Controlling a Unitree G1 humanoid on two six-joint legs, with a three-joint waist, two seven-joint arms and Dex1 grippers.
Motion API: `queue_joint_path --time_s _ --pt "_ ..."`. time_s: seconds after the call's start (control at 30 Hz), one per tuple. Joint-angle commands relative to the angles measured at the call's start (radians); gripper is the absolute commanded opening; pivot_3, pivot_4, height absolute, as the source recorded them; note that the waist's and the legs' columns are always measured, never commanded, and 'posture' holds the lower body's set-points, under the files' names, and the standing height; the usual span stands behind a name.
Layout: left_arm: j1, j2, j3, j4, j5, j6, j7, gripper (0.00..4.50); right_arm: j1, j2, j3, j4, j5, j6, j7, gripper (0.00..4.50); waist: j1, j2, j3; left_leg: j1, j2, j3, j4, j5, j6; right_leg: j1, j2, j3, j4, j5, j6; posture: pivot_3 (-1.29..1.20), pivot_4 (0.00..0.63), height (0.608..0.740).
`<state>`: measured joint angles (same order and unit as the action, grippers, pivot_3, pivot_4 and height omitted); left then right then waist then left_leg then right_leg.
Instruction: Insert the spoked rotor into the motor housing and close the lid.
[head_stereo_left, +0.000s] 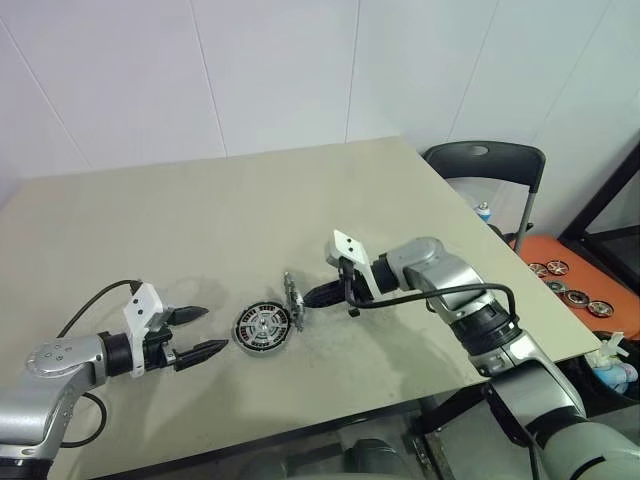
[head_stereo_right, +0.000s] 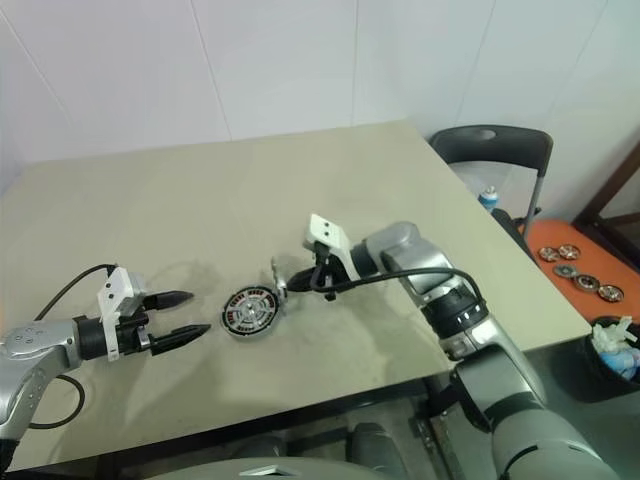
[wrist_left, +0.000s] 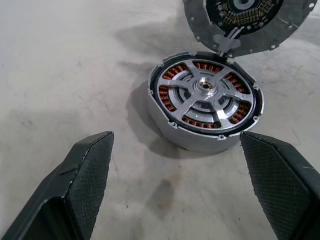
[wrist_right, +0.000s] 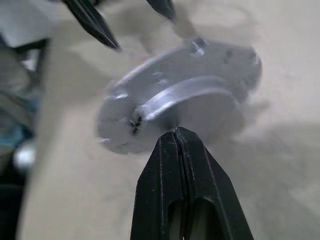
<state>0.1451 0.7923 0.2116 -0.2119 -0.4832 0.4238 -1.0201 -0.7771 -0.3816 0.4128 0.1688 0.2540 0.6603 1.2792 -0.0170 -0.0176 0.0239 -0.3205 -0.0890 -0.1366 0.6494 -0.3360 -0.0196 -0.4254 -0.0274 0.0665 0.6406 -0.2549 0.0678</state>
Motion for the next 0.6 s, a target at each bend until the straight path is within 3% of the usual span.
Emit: queue_joint_path --time_s 0.03,0.17,0.6 --pt "-0.006 0.006 0.022 -0.019 -0.001 -0.015 0.004 4.30 -0.091 0.094 0.011 0.025 0.006 -0.030 -0.009 0.01 -0.001 0.000 0.000 0.000 0.000 0.000 0.000 0.000 0.000 0.000 0.000 0.000 0.001 0.000 0.000 0.00 0.000 0.740" --pt "-0.006 0.003 0.021 -0.026 -0.002 -0.012 0.010 4.30 -0.126 0.151 0.031 0.084 -0.021 -0.074 -0.012 0.01 0.007 0.000 0.000 0.000 0.000 0.000 0.000 0.000 0.000 -0.001 0.000 0.000 0.002 0.000 0.000 0.00 0.000 0.740" --pt "0.033 -0.009 0.038 -0.059 -0.011 -0.010 0.037 4.30 -0.143 0.193 0.103 0.293 -0.126 -0.226 0.023 0.01 0.004 0.001 0.000 0.001 -0.001 0.001 0.001 0.000 0.000 -0.001 -0.001 -0.001 0.005 0.000 0.000 0.00 0.000 0.740"
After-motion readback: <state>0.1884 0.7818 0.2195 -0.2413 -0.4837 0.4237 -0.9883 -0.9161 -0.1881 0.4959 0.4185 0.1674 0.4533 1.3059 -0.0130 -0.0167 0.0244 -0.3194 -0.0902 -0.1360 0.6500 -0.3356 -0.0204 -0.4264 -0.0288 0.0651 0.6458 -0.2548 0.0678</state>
